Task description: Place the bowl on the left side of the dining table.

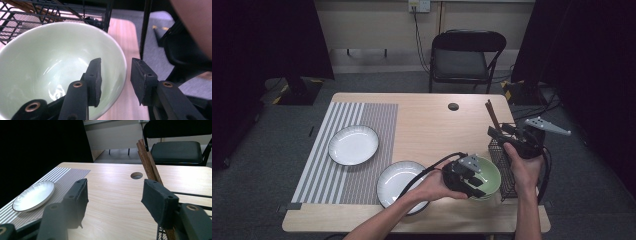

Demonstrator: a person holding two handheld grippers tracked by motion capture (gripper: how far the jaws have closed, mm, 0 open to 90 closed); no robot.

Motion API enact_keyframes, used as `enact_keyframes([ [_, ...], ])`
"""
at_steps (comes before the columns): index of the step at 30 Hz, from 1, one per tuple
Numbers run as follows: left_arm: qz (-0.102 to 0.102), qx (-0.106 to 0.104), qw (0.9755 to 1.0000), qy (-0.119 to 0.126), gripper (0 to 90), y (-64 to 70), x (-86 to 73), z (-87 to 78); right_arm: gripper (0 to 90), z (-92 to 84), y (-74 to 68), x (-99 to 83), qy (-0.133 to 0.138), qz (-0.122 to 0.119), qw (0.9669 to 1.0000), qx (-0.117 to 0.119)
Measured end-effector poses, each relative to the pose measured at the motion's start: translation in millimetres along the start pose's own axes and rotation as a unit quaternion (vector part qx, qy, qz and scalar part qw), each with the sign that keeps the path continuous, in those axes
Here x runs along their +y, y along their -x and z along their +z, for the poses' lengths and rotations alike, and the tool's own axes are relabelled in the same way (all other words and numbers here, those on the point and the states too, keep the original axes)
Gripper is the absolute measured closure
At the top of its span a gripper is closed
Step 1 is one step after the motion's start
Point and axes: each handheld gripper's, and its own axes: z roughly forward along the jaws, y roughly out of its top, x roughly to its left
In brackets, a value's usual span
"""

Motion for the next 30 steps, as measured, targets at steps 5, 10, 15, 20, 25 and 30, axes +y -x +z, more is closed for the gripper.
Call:
enact_keyframes([
  [5,0.012,0.005,0.9999,-0.012,69.3,1.6,-2.0,9.9,36.7,-0.4,0.0,0.4,0.001,0.001,1.0000,0.001],
  [10,0.014,-0.012,0.9998,-0.001,80.8,2.1,-1.0,10.5,36.6,-0.3,1.2,-0.5,0.000,0.002,1.0000,-0.001],
  [15,-0.005,-0.020,0.9993,0.032,84.5,-1.1,0.8,4.1,36.6,-0.3,1.0,-0.4,0.000,0.000,1.0000,-0.001],
  [20,-0.021,-0.032,0.9983,0.044,85.3,-4.8,2.6,2.4,36.7,-1.3,1.3,-0.1,0.001,0.002,1.0000,-0.001],
  [25,-0.047,-0.045,0.9960,0.061,85.5,-8.3,2.5,1.2,36.7,-1.2,1.4,-0.3,0.000,0.003,1.0000,-0.001],
  [30,-0.029,-0.032,0.9976,0.054,85.6,-4.4,3.4,1.3,36.6,-1.4,1.7,-0.5,0.000,0.003,1.0000,-0.002],
])
